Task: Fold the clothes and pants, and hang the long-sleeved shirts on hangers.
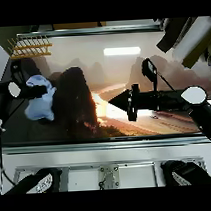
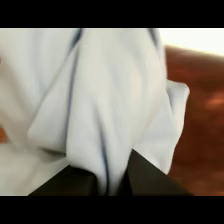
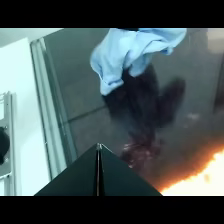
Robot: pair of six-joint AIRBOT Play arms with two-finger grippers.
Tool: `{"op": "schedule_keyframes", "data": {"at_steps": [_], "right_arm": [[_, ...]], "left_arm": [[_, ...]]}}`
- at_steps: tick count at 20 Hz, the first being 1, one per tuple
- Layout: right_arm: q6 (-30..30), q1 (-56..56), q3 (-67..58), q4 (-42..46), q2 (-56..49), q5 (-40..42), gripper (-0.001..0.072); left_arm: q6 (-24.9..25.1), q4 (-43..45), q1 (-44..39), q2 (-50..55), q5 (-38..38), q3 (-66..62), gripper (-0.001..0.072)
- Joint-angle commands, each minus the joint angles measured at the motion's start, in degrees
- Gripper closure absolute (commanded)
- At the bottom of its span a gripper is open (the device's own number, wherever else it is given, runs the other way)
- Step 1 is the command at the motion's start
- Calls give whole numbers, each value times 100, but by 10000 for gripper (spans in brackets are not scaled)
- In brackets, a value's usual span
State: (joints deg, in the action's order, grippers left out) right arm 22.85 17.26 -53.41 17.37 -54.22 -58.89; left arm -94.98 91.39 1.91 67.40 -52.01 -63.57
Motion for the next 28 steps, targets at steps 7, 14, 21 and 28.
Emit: {"op": "schedule_keyframes", "data": {"at_steps": [7, 14, 21, 28], "right_arm": [[4199, -1283, -122, 3447, 1060, 1821, 699], [5117, -1360, -114, 4806, 1209, 866, 699], [5117, -1360, -111, 5003, 1176, 693, 699], [5117, -1351, -111, 4983, 907, 688, 699]], "left_arm": [[201, -442, -3696, -1414, -9, -1176, 699], [13, -459, -3823, 433, -297, -1108, 41], [-599, -2155, -1578, 605, -802, 542, 37], [116, -3895, -741, 625, -74, 2629, 37]]}}
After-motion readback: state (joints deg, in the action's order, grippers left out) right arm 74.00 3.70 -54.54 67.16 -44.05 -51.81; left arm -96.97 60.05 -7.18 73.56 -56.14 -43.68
